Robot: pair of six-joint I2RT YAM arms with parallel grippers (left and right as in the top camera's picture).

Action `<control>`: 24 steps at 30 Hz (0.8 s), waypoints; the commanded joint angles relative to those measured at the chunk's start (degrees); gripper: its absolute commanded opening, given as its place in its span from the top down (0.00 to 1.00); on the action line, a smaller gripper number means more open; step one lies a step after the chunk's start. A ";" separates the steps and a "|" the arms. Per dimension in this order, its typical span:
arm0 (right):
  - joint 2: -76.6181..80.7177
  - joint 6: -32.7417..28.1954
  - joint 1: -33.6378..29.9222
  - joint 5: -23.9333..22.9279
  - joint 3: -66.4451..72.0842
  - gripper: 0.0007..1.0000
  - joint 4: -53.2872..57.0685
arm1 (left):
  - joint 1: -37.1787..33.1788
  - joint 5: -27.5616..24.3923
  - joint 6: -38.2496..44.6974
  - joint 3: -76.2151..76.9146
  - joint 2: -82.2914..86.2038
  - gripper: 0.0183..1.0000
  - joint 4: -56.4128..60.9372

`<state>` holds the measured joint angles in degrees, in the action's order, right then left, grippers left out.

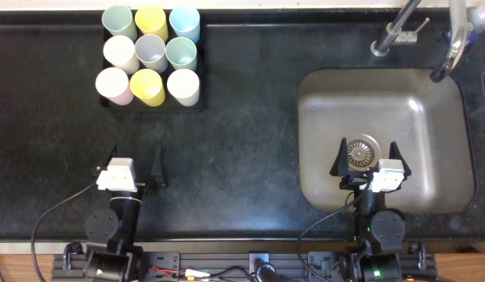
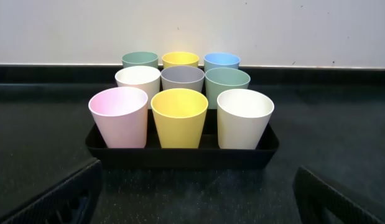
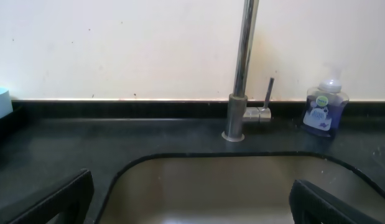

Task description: Store Cups

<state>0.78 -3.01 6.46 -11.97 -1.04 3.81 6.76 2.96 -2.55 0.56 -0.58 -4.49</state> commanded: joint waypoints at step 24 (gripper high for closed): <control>-0.57 0.04 -0.11 0.33 0.76 0.00 -0.50 | -1.55 -0.37 1.05 -0.11 0.46 0.00 -0.07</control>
<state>0.78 -2.98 6.46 -11.97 -1.04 3.84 5.15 2.94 -2.55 0.56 -0.58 -4.49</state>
